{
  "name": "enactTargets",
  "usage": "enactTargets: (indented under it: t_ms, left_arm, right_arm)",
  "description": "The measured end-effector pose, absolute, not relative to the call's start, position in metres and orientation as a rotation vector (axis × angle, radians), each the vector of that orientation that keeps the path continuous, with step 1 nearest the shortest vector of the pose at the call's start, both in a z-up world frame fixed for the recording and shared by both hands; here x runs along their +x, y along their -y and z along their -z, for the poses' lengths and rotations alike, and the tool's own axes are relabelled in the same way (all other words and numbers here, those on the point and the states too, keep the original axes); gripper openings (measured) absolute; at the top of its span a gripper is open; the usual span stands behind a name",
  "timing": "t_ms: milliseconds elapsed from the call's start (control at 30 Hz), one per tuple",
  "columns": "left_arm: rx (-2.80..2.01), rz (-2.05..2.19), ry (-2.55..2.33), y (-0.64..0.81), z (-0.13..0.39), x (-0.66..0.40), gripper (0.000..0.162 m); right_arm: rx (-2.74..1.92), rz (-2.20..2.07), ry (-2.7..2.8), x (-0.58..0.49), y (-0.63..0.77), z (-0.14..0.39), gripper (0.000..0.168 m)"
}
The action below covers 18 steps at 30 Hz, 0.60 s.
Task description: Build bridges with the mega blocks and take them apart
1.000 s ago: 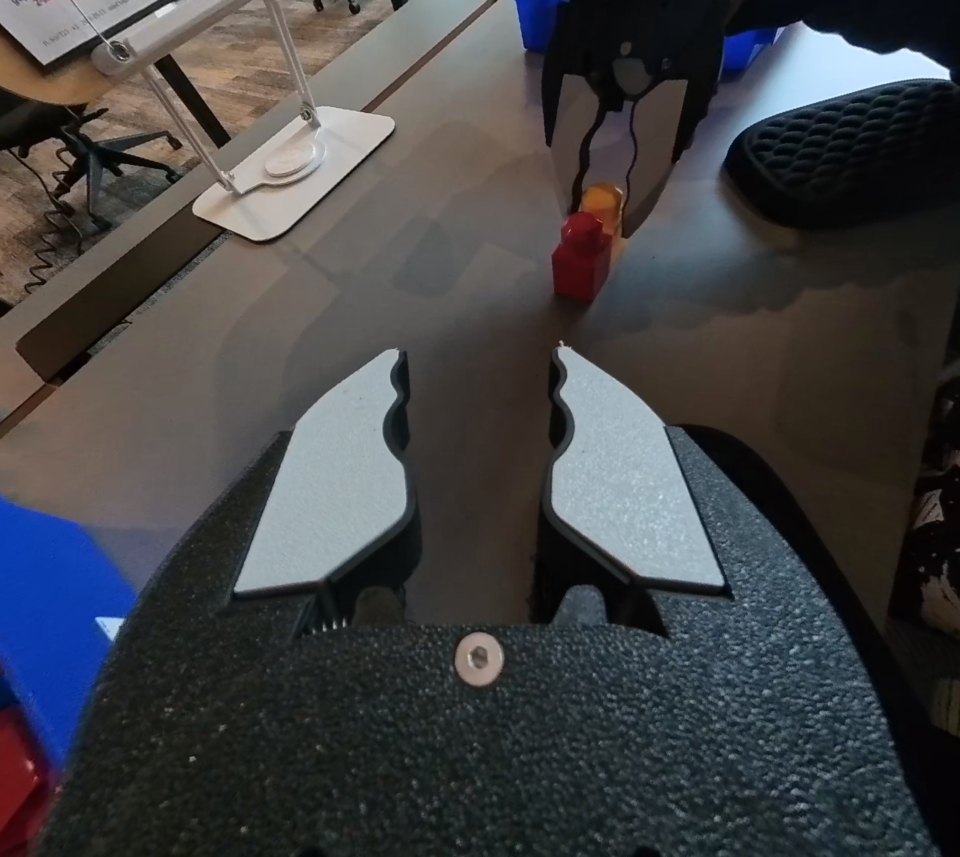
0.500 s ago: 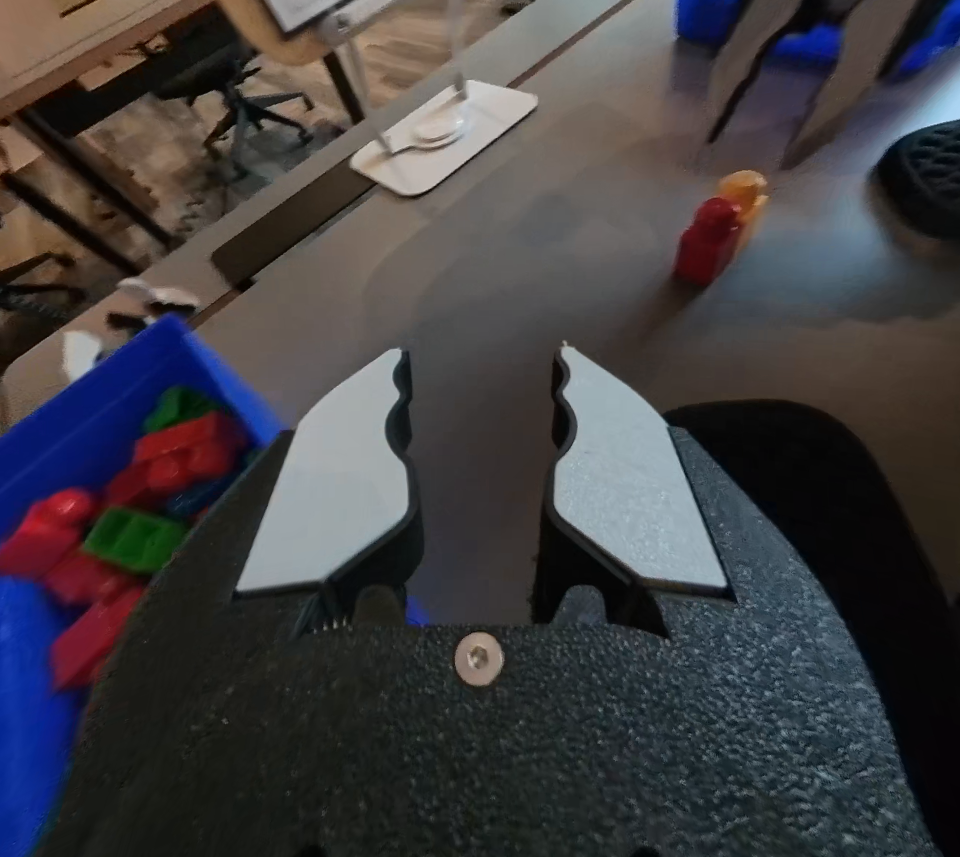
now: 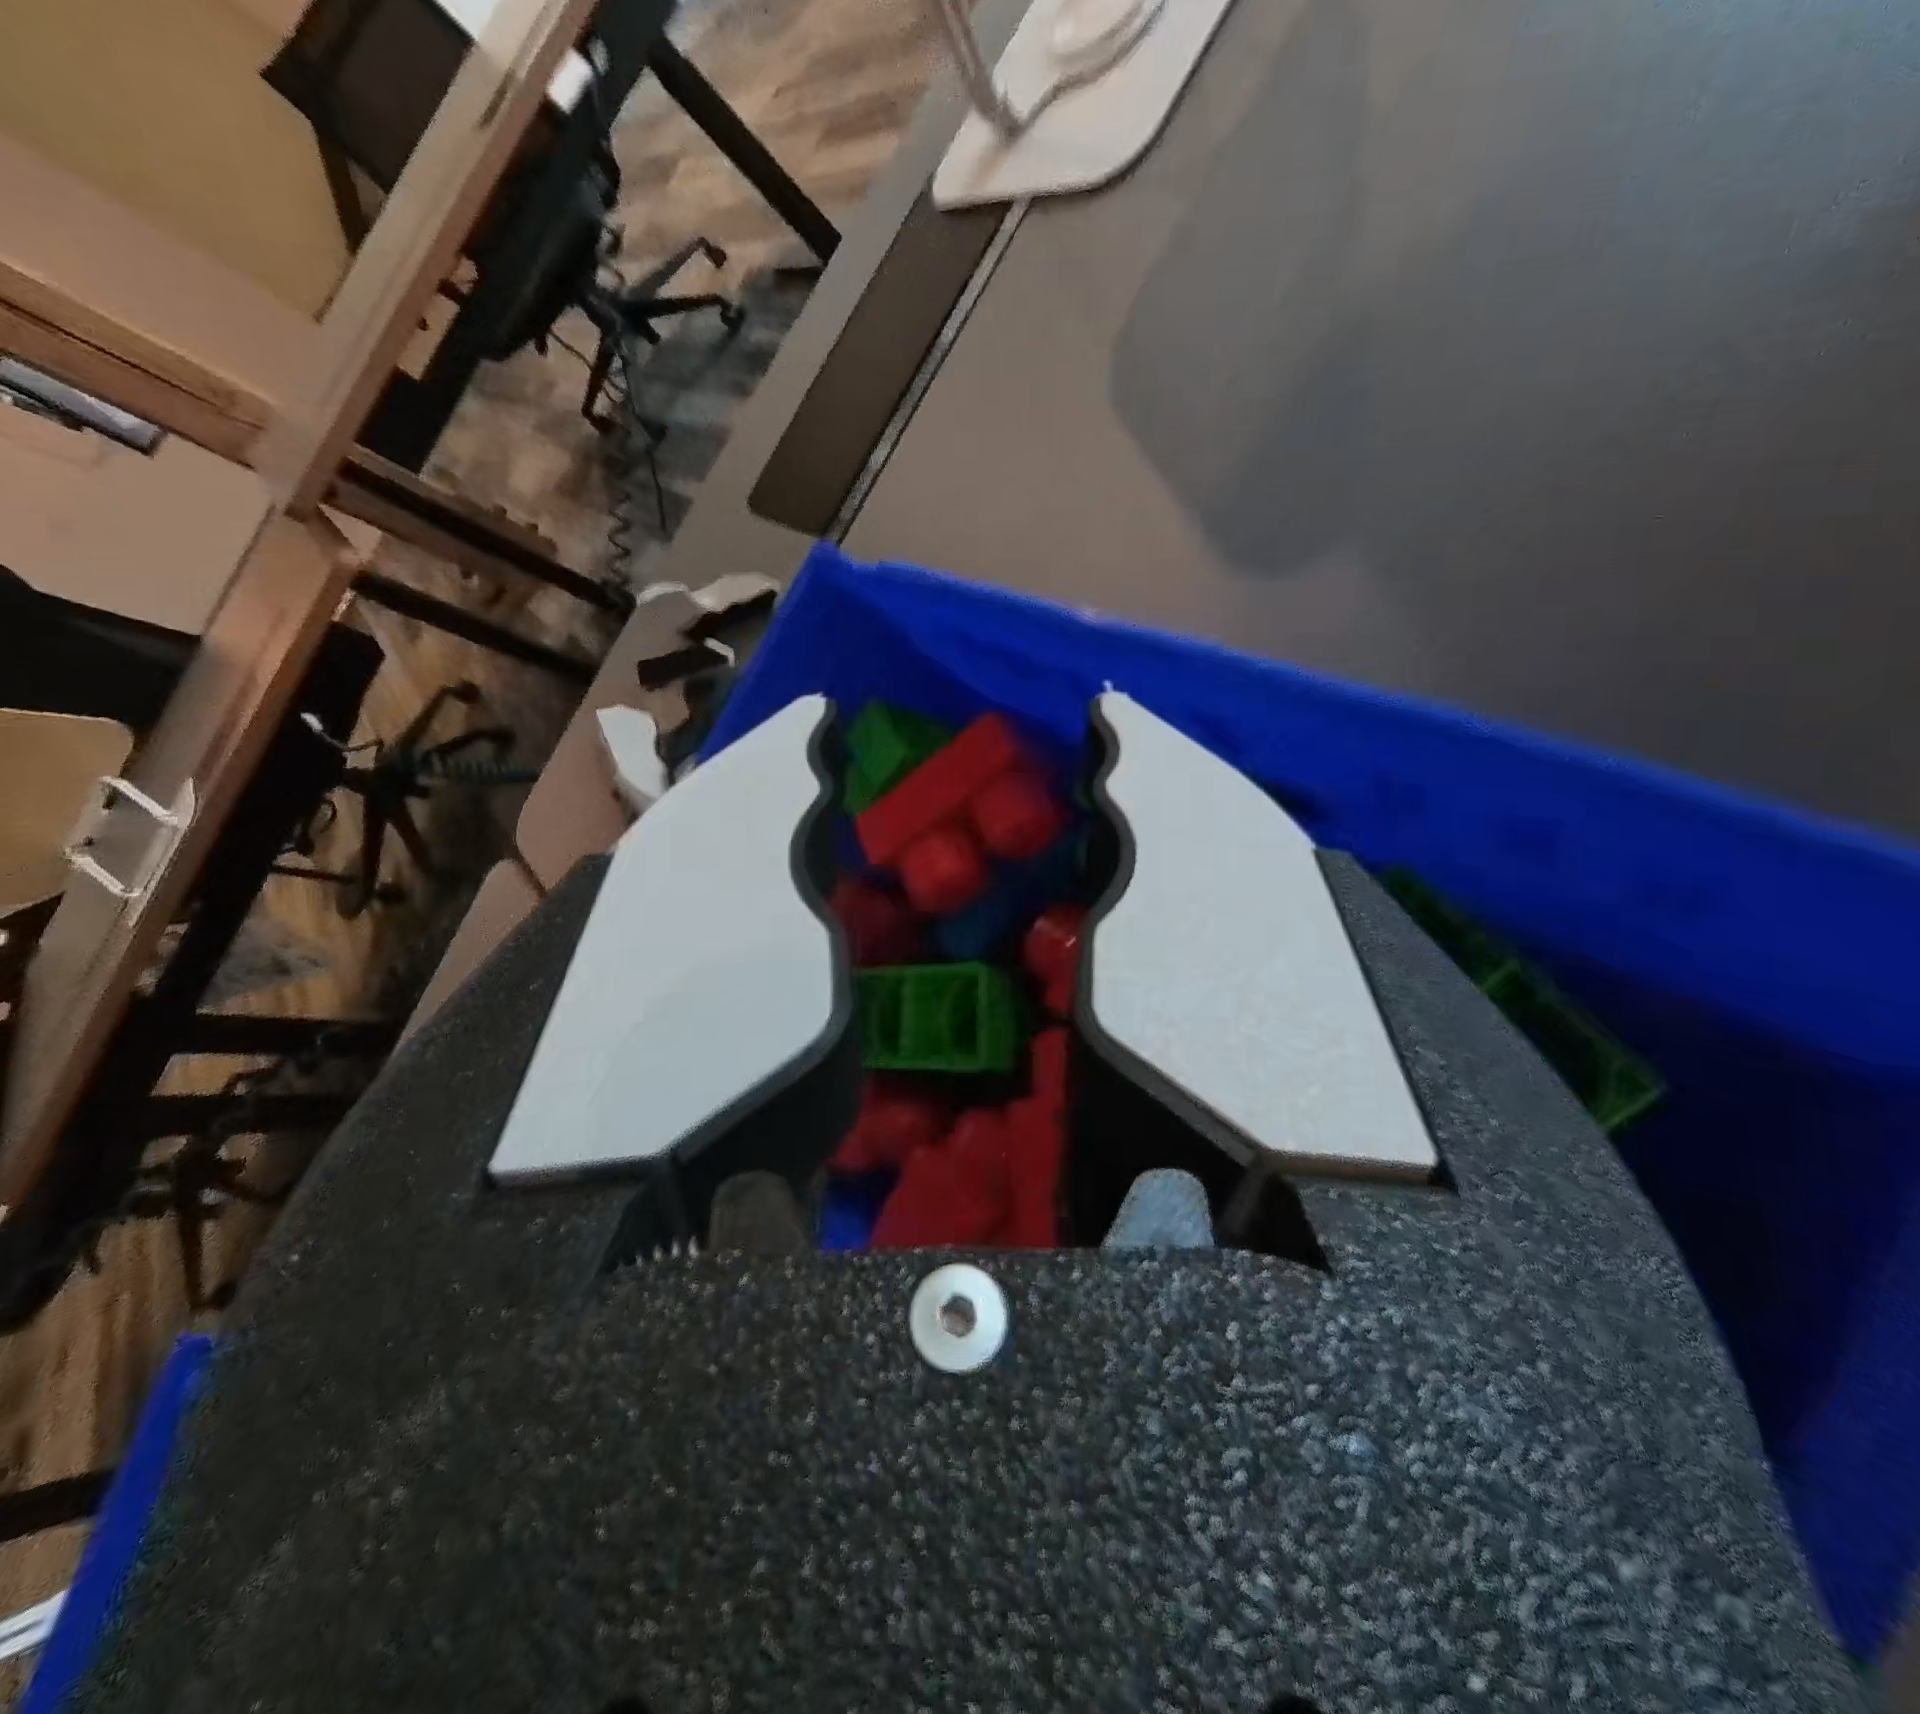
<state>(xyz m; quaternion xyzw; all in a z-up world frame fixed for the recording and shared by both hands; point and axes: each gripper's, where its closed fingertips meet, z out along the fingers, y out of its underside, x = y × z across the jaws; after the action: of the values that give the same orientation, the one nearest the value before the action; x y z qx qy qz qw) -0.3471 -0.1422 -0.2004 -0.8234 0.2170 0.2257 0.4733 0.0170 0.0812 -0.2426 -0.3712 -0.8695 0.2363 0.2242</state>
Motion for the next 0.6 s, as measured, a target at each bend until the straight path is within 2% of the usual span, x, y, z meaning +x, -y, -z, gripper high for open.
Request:
enactTargets:
  t_ms: [167, 367, 600]
  left_arm:
    - [-2.186, -0.505, -0.640, 0.136, 0.230, -0.391, 0.044]
    - [-2.381, -0.390, -0.807, 0.129, 0.271, -0.410, 0.062]
    - [-2.461, -0.471, -0.983, 0.125, 0.293, -0.433, 0.061]
  right_arm:
    - [-1.071, -0.596, 2.395, 0.028, -0.085, 0.246, 0.050]
    - [-1.136, -0.576, 2.366, 0.031, -0.087, 0.249, 0.050]
    - [-1.155, -0.566, 2.351, 0.023, -0.087, 0.248, 0.049]
